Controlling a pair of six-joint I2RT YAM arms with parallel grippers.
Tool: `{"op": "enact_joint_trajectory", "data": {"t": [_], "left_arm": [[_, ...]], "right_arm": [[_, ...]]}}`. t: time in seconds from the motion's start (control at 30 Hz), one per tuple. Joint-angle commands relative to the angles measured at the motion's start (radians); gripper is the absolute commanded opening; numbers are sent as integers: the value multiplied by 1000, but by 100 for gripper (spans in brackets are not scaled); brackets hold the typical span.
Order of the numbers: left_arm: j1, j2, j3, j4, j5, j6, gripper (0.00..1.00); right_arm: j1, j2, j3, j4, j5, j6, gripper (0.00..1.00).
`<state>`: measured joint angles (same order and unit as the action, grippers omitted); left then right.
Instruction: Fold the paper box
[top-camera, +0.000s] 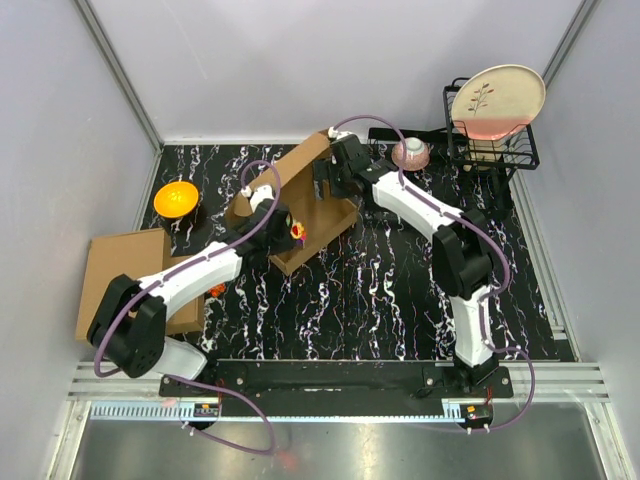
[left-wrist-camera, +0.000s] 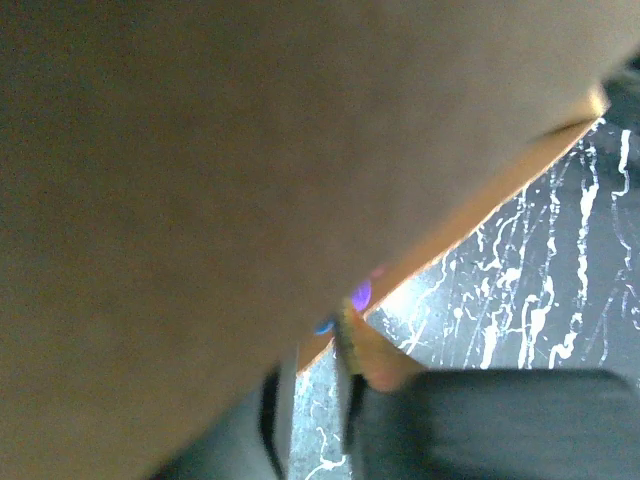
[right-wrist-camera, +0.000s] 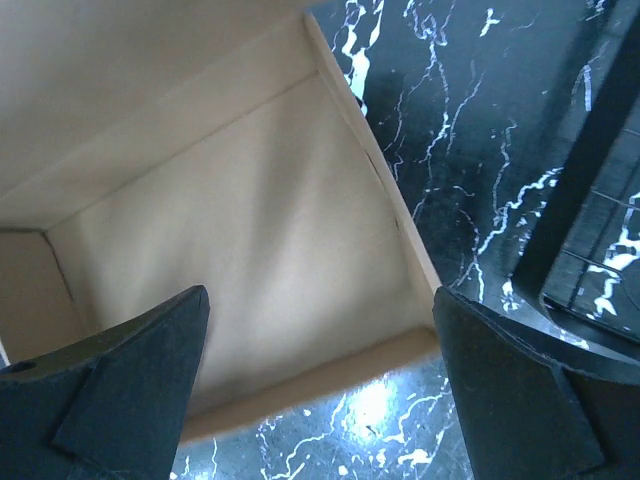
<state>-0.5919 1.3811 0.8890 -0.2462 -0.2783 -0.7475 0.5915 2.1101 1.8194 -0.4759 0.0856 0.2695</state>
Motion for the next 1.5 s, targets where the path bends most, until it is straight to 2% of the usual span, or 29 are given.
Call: {"op": "enact_joint_trajectory", "data": {"t": [0.0,0.03,0.07,0.17,0.33,0.5,0.67,0.77,0.87,0.9,0.93,1.03,1.17,1.2,1.3,1.4,1.47], "left_arm": [[4,35,61,51,-18,2,31],[4,21,57,56,-22,4,41],[4,16,57,59,-27,7,45],[4,10,71,45,-48,33,51],[4,26,50,44,-52,40,51],[1,-3,28,9,-30,42,45],[0,-216,30,-86,19,78,45],[-3,-384,33,-149,-27,109,46],[-3,-511,-1,-130,-134,143,52],[-2,-540,-10,-108,-163,143,60],[-2,-544,-16,-108,-189,137,76],[1,-518,-16,-136,-275,112,90],[4,-507,-71,-142,-352,89,99],[6,-517,-91,-102,-357,92,99],[30,-527,-159,3,-346,88,99],[92,-479,-157,60,-354,59,99],[170,-439,-87,27,-351,7,99]], "right_arm": [[-5,-120,-40,49,46,-4,100],[-4,-133,-49,57,54,-6,100],[-5,-145,-66,62,57,-9,99],[-4,-180,-103,69,77,-24,100],[-5,-199,-205,118,78,-21,100],[-4,-329,-374,198,75,25,99],[-4,-498,-477,217,88,27,100],[-4,-538,-471,206,114,-13,100],[-4,-516,-453,214,137,-38,100],[-7,-504,-434,215,120,-29,100],[-16,-478,-428,221,103,-13,100],[-77,-443,-411,258,-13,81,100],[-172,-414,-408,315,-136,187,100],[-192,-407,-420,362,-215,218,100],[-258,-375,-427,463,-329,348,100],[-266,-305,-364,465,-348,365,100],[-268,-295,-364,468,-325,366,100]]}}
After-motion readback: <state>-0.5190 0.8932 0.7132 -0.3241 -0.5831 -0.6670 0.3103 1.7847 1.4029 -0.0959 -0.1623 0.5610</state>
